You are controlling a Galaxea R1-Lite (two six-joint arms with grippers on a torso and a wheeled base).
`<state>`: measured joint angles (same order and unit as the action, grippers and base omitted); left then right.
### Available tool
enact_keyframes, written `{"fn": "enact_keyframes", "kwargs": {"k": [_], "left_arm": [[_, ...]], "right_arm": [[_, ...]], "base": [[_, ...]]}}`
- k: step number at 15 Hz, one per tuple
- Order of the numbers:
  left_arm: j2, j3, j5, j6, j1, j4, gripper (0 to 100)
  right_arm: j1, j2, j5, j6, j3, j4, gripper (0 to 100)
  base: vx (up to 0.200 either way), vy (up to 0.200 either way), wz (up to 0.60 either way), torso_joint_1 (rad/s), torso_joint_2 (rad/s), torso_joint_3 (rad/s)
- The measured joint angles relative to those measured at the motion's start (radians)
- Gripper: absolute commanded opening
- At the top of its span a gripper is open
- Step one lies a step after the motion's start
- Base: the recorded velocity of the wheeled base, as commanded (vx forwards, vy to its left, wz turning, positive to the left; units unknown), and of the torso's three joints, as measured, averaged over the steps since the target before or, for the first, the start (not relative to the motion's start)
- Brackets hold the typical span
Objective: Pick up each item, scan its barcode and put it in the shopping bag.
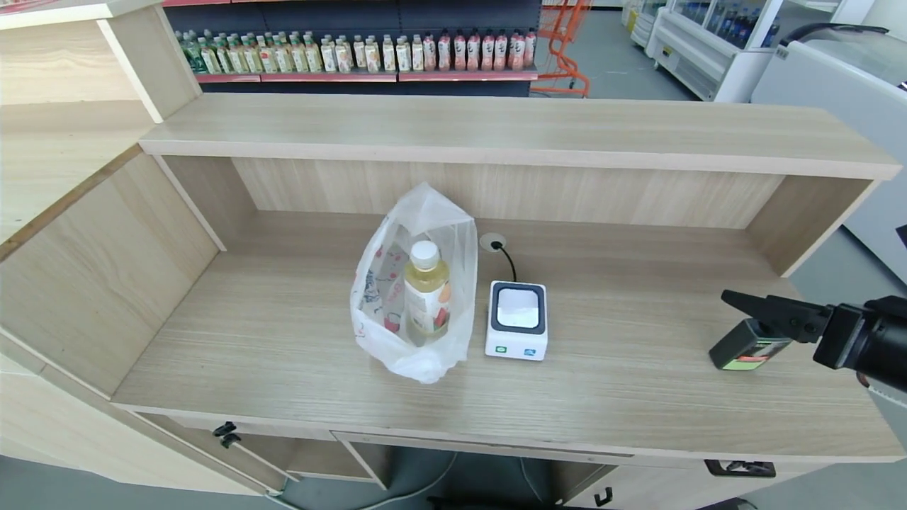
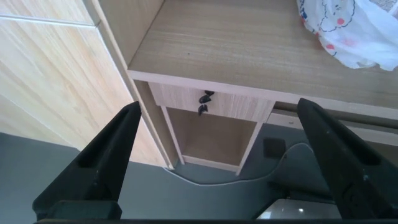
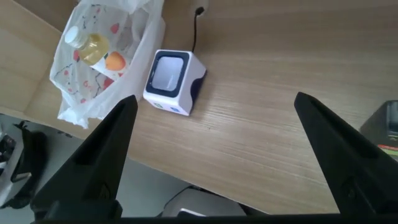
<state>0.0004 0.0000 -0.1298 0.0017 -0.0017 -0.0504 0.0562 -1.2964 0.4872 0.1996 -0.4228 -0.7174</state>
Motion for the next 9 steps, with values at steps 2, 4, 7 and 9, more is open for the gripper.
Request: {"fn": "enact_keyframes", "kwargs": {"k": [2,4,7,9], "left_arm": [[0.000,0.000,0.000,0.000,0.000,0.000,100],[0.000,0.000,0.000,-0.001,0.000,0.000,100],[0.000,0.000,0.000,-0.002,0.000,0.000,100],[0.000,0.000,0.000,0.000,0.000,0.000,100]], "right_arm": [[0.001,0.012,0.000,0.000,0.001,0.031,100],[0.001,0.032,0.000,0.000,0.001,0.080,100],[-0.002,0.074,0.000,-0.010,0.003,0.147,100],[-0.003,0.100,0.000,-0.062,0.003,0.193,100]], "base": [[0.000,-0.200,0.00,0.007,0.00,0.000],[0.000,-0.200,0.00,0.005,0.00,0.002],[0.000,-0.200,0.00,0.005,0.00,0.002],[0.000,-0.100,0.00,0.004,0.00,0.001]]}}
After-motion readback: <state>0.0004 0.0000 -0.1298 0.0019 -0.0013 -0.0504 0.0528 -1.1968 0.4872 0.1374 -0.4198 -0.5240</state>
